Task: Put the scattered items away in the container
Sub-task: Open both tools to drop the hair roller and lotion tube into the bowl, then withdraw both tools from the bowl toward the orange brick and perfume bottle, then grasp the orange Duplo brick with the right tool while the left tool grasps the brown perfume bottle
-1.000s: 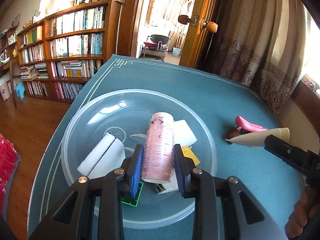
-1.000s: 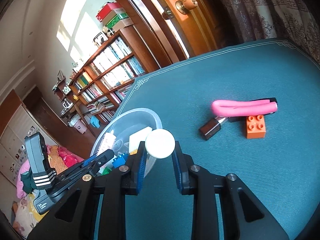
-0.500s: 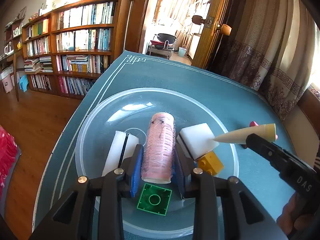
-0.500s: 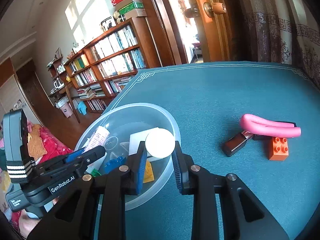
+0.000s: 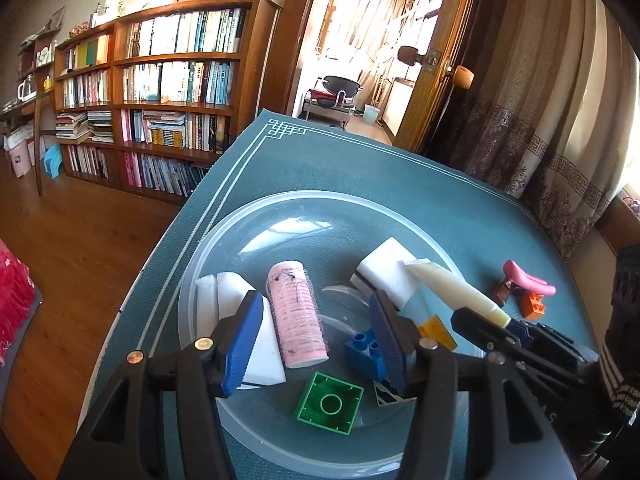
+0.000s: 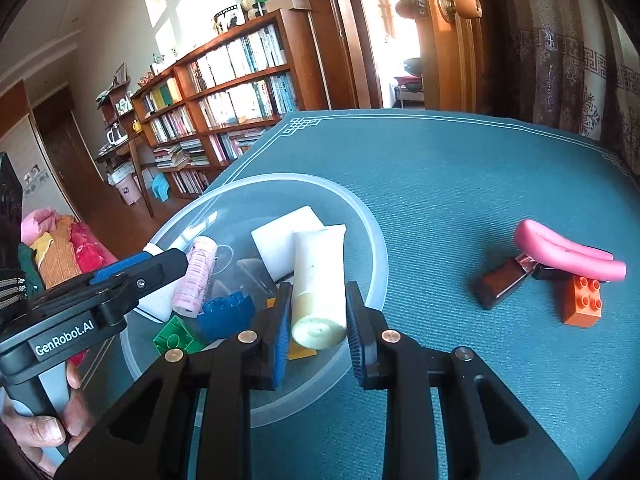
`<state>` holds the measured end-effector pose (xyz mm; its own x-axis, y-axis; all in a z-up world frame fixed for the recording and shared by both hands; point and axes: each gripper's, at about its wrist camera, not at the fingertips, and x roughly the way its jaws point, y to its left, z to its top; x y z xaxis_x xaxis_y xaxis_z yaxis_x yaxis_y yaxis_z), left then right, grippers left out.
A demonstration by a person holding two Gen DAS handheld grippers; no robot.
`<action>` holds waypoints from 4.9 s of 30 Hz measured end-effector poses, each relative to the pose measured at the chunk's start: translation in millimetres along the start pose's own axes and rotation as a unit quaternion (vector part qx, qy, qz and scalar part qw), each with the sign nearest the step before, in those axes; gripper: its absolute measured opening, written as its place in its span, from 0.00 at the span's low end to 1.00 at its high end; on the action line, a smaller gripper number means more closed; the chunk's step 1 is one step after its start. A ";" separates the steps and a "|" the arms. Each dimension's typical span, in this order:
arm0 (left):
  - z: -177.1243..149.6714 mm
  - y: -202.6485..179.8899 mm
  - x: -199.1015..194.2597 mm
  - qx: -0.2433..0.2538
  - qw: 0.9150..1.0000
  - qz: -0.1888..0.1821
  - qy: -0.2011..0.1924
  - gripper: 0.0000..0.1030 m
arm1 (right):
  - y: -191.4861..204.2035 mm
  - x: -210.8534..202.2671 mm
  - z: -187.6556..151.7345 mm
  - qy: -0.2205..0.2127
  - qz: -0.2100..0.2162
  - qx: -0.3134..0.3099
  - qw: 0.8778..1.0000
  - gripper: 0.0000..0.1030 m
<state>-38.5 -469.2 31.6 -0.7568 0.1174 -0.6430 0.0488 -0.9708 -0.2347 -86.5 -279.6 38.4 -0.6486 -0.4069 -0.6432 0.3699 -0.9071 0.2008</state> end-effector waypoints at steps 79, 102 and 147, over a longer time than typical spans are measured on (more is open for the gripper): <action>-15.1 -85.3 4.8 0.077 0.997 -0.009 0.024 0.81 | -166.4 -30.5 -15.1 -0.009 -0.131 0.141 0.981 0.42; -17.3 -169.8 34.4 0.187 0.982 -0.020 0.032 0.81 | -200.5 -60.9 -33.7 -0.003 -0.151 0.151 0.977 0.36; -38.4 -226.1 90.6 0.241 0.964 -0.076 0.080 0.22 | -226.8 -91.5 -65.8 -0.031 -0.114 0.199 0.973 0.36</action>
<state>-93.0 -231.1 -1.5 -0.6184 0.2596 -0.7417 -0.3935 -0.9193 0.0064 -67.3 -29.6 3.1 -0.7275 -0.1841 -0.6610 -0.0678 -0.9393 0.3363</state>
